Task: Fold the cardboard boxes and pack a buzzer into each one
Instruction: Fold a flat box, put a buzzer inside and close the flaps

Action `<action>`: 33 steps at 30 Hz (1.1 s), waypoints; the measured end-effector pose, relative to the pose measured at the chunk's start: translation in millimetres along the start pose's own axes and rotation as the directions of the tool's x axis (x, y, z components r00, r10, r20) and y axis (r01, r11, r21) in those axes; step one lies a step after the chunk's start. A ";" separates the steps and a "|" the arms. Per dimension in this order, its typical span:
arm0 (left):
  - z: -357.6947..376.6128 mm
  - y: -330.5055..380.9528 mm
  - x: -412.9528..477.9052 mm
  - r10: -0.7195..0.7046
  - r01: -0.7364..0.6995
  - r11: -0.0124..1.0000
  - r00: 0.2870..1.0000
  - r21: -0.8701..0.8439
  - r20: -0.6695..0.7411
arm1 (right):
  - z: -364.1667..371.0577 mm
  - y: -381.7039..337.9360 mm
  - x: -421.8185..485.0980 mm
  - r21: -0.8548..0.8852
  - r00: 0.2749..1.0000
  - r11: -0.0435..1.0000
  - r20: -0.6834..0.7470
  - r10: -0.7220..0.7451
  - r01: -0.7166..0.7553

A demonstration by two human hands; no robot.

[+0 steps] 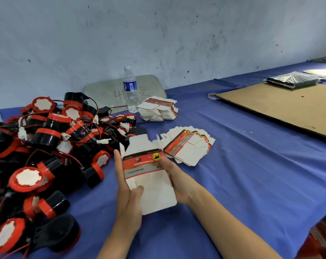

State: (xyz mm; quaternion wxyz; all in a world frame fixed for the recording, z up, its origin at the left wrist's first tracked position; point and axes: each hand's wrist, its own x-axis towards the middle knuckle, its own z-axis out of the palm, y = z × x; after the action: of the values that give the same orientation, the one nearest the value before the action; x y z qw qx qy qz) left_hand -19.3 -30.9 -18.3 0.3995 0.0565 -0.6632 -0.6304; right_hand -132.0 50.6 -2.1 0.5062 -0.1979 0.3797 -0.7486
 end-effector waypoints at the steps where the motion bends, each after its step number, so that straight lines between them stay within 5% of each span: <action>1: 1.1 0.0 -2.3 -0.018 0.017 1.000 0.999 -0.023 -0.036 | -1.3 1.1 2.0 -0.062 0.998 0.998 -0.064 -0.030 0.026; 5: 8.4 4.5 -8.3 -0.150 0.149 0.989 0.984 -0.021 -0.100 | -6.4 2.9 5.3 -0.337 0.945 0.926 -0.211 -0.249 0.168; 12: -7.6 2.7 12.5 -0.144 0.167 0.986 0.898 0.020 -0.416 | -6.6 -4.7 1.8 -0.527 0.856 0.785 -0.189 -0.482 0.325; 19: 1.2 4.6 13.6 -0.194 0.191 0.981 0.935 -0.039 -0.298 | 1.5 -1.3 -0.2 -0.463 0.945 0.853 -0.087 -0.315 0.242; 33: 6.0 4.7 6.7 -0.102 0.102 0.995 0.994 -0.001 -0.029 | 19.6 0.6 -9.7 -0.363 0.953 0.884 0.048 -0.299 0.295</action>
State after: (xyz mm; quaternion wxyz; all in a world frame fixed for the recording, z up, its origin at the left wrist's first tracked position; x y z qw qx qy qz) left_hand -25.4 -29.2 -10.4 0.3764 0.0996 -0.6535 -0.6491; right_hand -114.4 52.1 10.7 0.3380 -0.3408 0.4800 -0.7343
